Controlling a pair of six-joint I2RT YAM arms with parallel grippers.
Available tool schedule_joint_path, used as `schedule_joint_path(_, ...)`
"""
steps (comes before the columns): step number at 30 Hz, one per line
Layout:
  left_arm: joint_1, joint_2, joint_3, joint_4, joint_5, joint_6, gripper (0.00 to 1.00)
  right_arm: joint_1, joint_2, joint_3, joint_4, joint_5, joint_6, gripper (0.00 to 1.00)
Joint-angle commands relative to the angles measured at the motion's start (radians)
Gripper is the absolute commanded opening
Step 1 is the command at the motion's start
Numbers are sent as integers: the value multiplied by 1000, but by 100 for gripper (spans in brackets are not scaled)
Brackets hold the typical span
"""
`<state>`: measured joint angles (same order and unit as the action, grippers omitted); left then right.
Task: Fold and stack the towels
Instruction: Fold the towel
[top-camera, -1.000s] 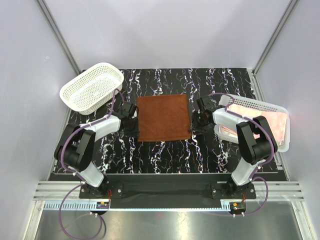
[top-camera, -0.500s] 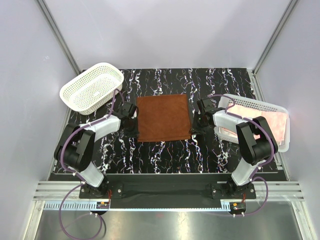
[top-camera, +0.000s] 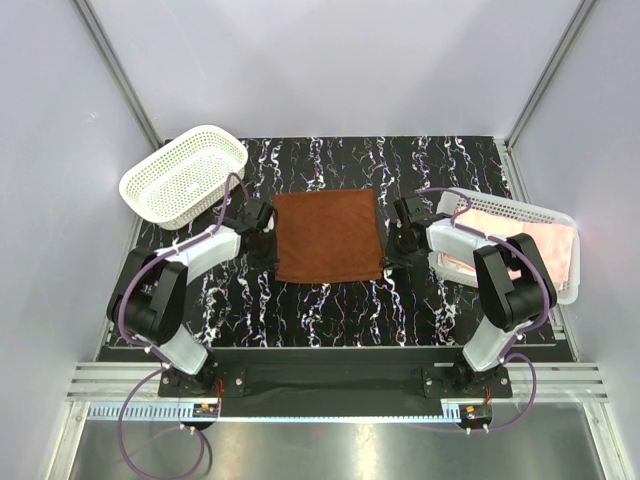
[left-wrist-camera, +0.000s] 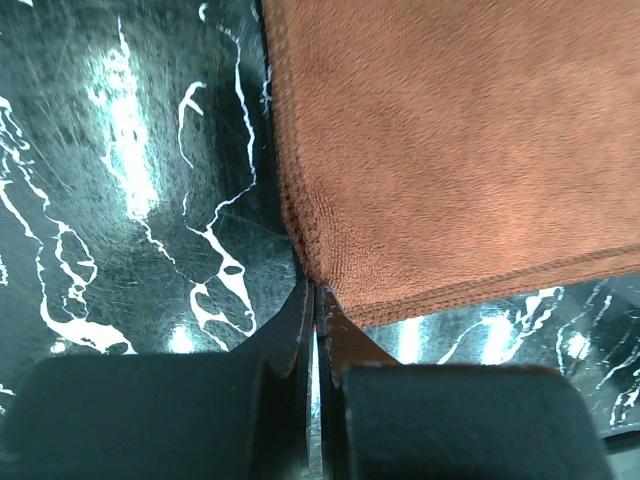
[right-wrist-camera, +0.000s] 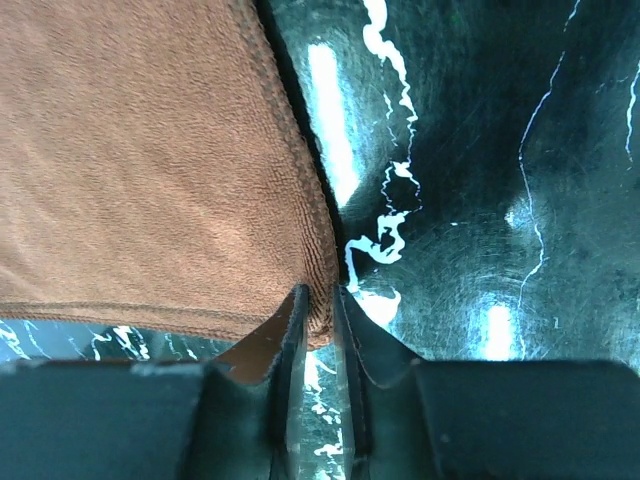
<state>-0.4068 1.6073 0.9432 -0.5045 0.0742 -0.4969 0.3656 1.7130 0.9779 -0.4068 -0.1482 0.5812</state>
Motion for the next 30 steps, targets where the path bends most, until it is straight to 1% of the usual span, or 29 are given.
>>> schedule_joint_path(1, -3, -44, 45, -9, -7, 14, 0, 7, -39, 50, -26, 21, -20, 24)
schedule_joint_path(3, -4, -43, 45, -11, -7, 14, 0, 6, -32, 50, -23, 12, -24, 15)
schedule_joint_path(4, -6, -40, 45, -14, -4, 15, 0, 6, -27, 50, -21, 9, -26, 8)
schedule_joint_path(6, -6, -37, 45, -16, -4, 18, 0, 7, -21, 47, -14, 1, -27, 3)
schedule_joint_path(7, -6, -34, 45, -19, -5, 20, 2, 7, -21, 45, -15, 1, -29, 0)
schedule_joint_path(9, -6, -32, 45, -17, -4, 20, 11, 7, -18, 44, -12, -5, -30, 0)
schedule_joint_path(12, -6, -27, 45, -16, 9, 21, 11, 9, -20, 48, -13, -7, -34, 0)
schedule_joint_path(14, -7, -26, 46, -11, 15, 18, 16, 9, -23, 51, -15, -8, -34, 0)
schedule_joint_path(15, -7, -26, 45, -8, 16, 18, 17, 9, -23, 53, -20, -8, -34, 0)
schedule_joint_path(26, -9, 3, 31, 20, 35, 17, 16, 10, -26, 53, -23, -11, -37, 0)
schedule_joint_path(30, -10, 5, 25, 24, 35, 14, 18, 12, -27, 54, -21, -10, -35, 0)
